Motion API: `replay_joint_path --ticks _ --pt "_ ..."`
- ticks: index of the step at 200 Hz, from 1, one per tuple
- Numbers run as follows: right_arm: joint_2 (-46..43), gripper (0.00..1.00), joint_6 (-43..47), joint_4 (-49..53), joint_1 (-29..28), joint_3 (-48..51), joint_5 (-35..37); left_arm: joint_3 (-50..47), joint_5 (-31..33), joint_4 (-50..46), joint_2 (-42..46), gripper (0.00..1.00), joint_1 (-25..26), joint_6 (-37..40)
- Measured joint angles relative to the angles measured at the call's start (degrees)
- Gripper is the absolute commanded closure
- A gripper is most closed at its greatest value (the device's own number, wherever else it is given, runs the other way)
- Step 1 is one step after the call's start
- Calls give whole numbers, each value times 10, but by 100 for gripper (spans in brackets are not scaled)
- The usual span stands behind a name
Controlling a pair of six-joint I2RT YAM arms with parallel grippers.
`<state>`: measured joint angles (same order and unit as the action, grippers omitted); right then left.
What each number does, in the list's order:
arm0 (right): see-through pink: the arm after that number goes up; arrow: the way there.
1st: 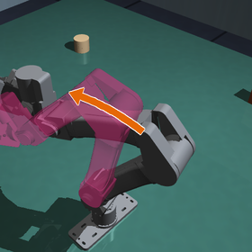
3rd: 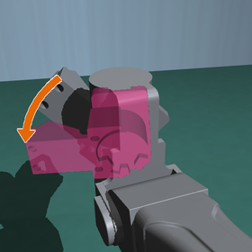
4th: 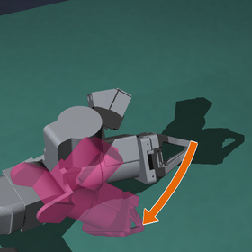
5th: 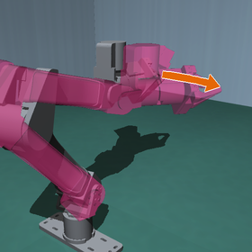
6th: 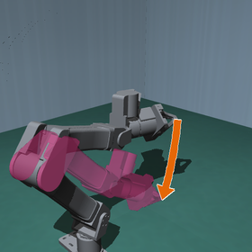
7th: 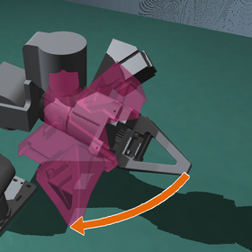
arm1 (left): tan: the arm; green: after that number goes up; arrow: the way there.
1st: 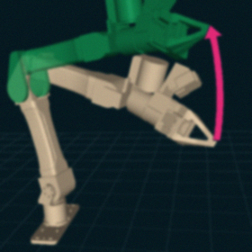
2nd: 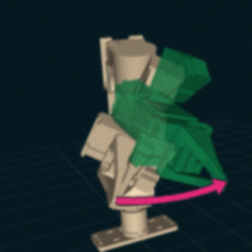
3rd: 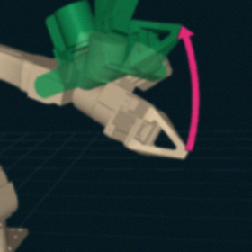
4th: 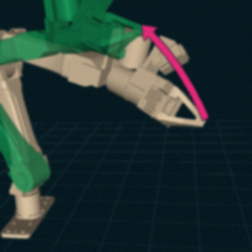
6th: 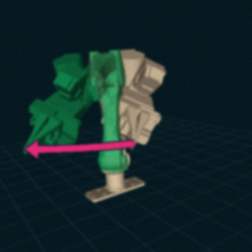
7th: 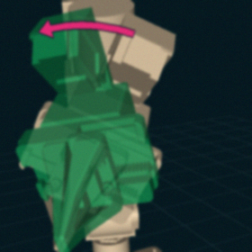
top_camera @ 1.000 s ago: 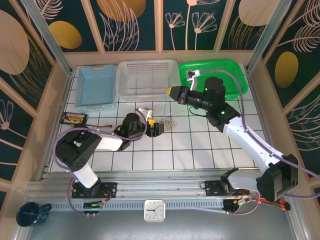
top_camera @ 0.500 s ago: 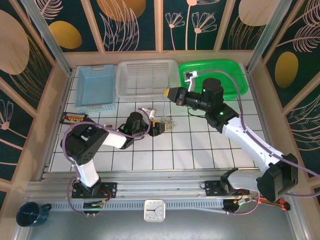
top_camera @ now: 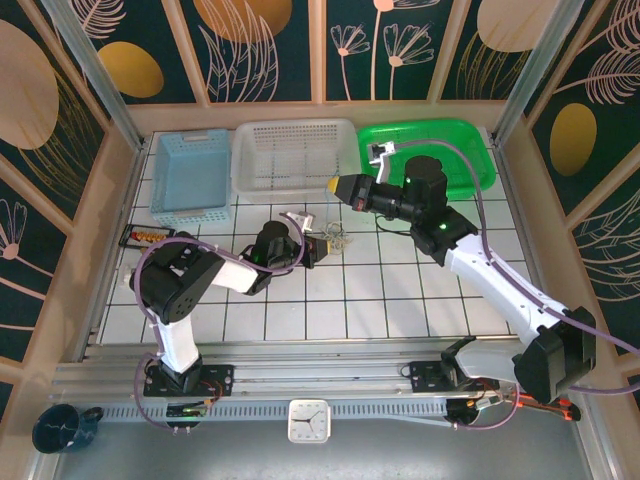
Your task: Untangle the cables
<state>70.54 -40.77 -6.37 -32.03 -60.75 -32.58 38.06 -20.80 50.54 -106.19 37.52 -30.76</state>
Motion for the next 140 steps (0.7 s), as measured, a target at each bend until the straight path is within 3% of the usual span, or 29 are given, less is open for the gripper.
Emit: replay_joint_path --ticks 46,140 --pt "0 100 15 25 10 -31 1 -7 2 11 1 100 0 -2" --pt "-4 100 18 76 128 -104 -5 -77 19 35 50 100 0 -2"
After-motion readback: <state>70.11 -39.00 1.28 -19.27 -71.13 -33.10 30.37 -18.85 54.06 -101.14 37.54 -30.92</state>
